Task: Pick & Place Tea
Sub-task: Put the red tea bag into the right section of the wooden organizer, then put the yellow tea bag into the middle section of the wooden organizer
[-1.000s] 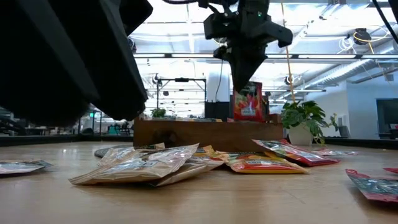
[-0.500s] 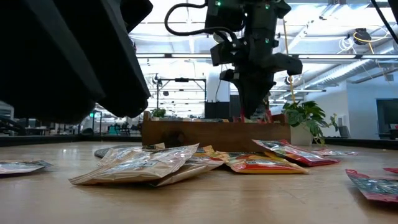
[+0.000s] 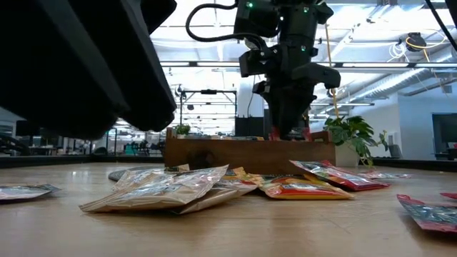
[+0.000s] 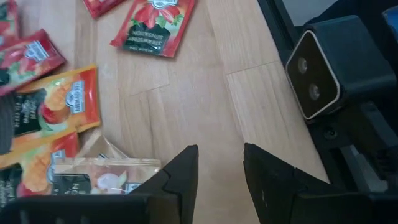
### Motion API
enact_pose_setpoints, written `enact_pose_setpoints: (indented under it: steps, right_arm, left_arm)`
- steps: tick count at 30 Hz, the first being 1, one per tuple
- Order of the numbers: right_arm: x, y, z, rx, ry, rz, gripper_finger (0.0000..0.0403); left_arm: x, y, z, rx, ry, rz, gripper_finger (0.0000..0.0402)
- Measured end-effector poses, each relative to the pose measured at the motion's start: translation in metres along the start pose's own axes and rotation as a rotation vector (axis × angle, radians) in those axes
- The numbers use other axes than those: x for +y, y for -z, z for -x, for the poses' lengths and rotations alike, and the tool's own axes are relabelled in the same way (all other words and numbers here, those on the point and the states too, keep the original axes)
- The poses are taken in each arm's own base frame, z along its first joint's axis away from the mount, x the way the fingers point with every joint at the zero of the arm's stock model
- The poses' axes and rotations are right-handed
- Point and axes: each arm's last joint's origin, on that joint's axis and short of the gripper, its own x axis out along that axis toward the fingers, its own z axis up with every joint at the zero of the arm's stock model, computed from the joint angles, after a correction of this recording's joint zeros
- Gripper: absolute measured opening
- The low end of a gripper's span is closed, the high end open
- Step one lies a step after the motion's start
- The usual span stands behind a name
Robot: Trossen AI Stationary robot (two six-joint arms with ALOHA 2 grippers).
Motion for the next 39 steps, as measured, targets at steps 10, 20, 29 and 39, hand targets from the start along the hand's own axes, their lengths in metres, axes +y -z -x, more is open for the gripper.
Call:
enact_pose_setpoints:
  steps: [10,20,29,39]
  right_arm:
    - [0.000,-0.001,0.028,-0.098,0.081,-0.031,0.0142]
    - [0.062,0.016,0.099,-0.433,0.085,-0.048,0.0121]
    - [0.123,0.044,0.048,-0.863,-0.027,0.116,0.0009]
    - [0.140,0.087,-0.009,-1.047,-0.098,0.070,0.0011]
  left_arm:
    - [0.001,0.000,0.000,-0.006,-0.015,-0.088,0.0134]
    - [0.028,-0.009,-0.007,-0.086,-0.343,-0.038,0.0134]
    - [0.048,-0.013,-0.017,-0.044,-0.272,0.073,0.0134]
    - [0.052,-0.014,-0.023,-0.031,-0.189,0.074,0.0134]
